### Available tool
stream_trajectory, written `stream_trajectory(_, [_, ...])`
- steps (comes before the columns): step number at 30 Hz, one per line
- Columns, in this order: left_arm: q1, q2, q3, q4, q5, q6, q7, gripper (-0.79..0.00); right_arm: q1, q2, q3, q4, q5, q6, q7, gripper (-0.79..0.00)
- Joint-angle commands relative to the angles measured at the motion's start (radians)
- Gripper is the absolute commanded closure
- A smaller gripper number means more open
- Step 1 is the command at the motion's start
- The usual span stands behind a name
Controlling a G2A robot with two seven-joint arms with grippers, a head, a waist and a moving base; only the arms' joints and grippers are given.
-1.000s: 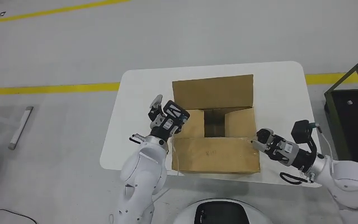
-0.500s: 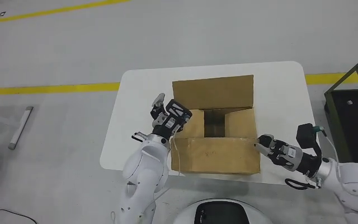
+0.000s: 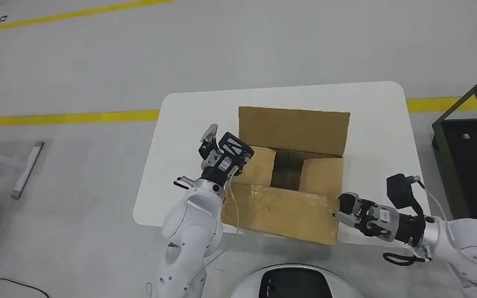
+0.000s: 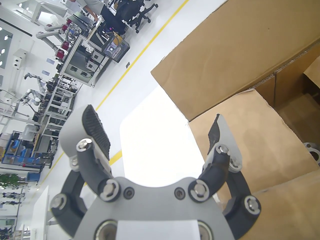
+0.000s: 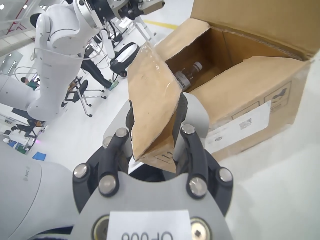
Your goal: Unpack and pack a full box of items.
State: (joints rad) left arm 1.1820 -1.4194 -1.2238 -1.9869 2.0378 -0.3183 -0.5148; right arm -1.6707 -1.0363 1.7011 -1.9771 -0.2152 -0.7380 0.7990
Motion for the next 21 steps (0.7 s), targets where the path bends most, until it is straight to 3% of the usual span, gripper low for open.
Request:
stream_trajectory(1, [0.0,0.0,0.0,0.0,0.0,0.0,0.001,-0.785,0.005,0.004,-0.005,-0.001,0.016,0.011,0.023,-0.299])
stream_trajectory(4, [-0.001,0.001,0.001,0.0,0.001,0.001,0.003,-0.785,0.013,0.008,-0.01,-0.001,0.028,0.032,0.038,-0.163])
stream_trajectory(5, [-0.001,0.001,0.001,0.001,0.003,0.001,0.003,-0.785,0.015,0.009,-0.013,0.0,0.029,0.04,0.043,0.0])
stream_trajectory(16, [-0.006,0.001,0.003,0.0,-0.005,0.011,-0.001,-0.785,0.049,0.015,-0.008,-0.013,-0.056,0.068,-0.033,0.0])
stream_trajectory(21, [-0.019,-0.004,0.008,0.001,-0.053,0.02,-0.011,-0.785,0.091,0.016,0.024,-0.026,-0.213,0.015,-0.139,0.0])
